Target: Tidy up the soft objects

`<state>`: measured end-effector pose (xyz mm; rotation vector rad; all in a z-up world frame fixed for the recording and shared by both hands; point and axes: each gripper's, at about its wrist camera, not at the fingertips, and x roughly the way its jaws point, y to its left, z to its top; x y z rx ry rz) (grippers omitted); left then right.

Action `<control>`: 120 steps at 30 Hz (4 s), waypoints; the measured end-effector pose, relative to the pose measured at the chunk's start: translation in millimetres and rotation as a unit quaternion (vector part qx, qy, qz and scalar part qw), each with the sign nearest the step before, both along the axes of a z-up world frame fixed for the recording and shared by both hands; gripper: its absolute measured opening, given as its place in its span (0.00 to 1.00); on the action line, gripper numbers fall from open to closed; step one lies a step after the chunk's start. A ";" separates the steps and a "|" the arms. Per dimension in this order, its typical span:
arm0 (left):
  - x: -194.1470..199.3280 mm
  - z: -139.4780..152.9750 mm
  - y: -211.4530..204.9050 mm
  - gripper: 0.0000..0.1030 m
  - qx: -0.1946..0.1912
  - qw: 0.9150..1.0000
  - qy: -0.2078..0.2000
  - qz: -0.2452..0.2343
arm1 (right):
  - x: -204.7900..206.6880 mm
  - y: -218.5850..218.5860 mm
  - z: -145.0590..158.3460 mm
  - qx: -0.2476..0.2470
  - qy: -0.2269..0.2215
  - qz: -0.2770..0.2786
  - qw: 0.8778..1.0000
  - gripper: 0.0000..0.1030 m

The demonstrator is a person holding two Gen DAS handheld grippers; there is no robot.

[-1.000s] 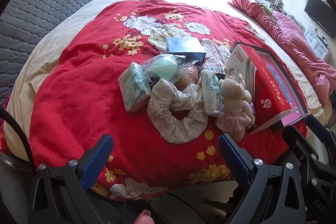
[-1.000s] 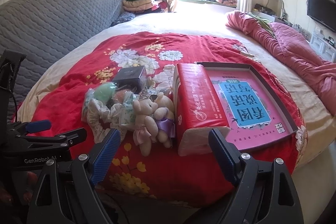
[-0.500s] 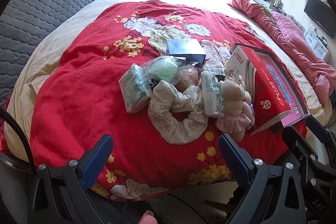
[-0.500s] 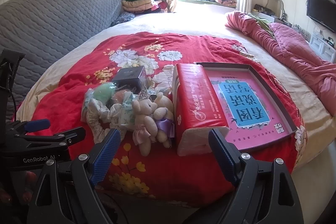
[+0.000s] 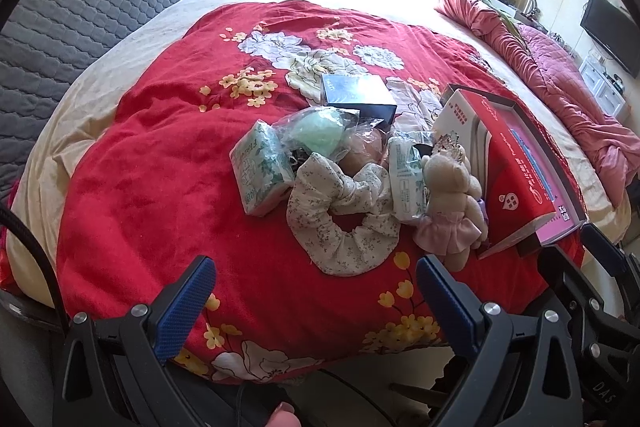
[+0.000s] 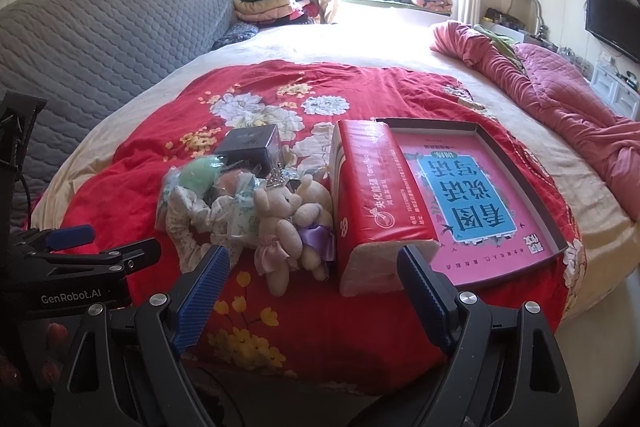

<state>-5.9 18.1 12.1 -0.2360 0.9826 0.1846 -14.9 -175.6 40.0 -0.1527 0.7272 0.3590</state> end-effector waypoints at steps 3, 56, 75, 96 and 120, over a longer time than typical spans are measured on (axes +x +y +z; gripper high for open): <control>-0.5 -0.1 0.8 0.98 0.001 1.000 -0.002 0.001 | 0.5 0.7 -0.9 -0.001 -0.001 0.002 1.000 0.84; 86.3 -79.3 117.7 0.86 -0.180 0.981 0.047 0.059 | 40.2 54.6 -30.9 -0.079 -0.032 0.087 0.993 0.84; 93.5 -91.9 115.9 0.53 -0.212 0.976 0.041 0.033 | 84.1 90.4 -63.1 -0.159 -0.029 0.132 0.978 0.34; 51.1 -58.2 135.1 0.44 -0.167 0.983 -0.010 0.078 | 77.2 33.8 -10.8 0.022 -0.031 0.099 0.994 0.32; 59.6 40.4 7.1 0.44 -0.108 0.990 -0.065 -0.058 | 69.4 -36.0 39.2 0.112 -0.077 0.047 0.990 0.32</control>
